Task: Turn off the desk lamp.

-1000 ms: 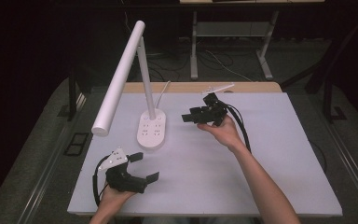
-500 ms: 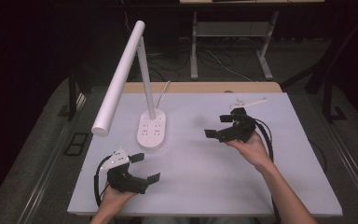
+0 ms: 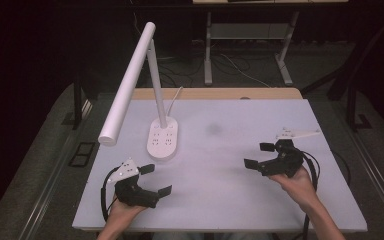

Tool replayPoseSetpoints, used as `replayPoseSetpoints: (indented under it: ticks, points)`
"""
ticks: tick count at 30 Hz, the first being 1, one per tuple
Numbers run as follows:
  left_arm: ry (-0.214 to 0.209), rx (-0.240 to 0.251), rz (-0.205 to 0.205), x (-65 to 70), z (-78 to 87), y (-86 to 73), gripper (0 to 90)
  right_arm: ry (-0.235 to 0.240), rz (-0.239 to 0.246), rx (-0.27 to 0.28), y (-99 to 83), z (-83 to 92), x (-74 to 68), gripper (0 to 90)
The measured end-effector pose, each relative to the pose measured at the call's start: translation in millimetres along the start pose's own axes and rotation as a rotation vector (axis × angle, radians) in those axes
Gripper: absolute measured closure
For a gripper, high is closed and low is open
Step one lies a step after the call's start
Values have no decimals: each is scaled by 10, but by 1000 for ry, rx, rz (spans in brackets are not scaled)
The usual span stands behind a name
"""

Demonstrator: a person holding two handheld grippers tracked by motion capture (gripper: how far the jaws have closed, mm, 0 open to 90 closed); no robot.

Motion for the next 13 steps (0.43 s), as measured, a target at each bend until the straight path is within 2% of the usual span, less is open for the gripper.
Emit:
replayPoseSetpoints:
  ticks: [6,13]
  points:
    - [1,0,-1,6,1,0,0,-41,-7,-5,-276,121,39,7]
    - [3,-2,-1,0,0,0,0,-66,-31,15,-484,203,47,7]
Point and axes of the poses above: each handheld gripper's, and its own axes: z roughly backward along the jaws, y roughly out of its top, x roughly to its right, the point moved 8 cm from there along -z, roughly forward along the jaws
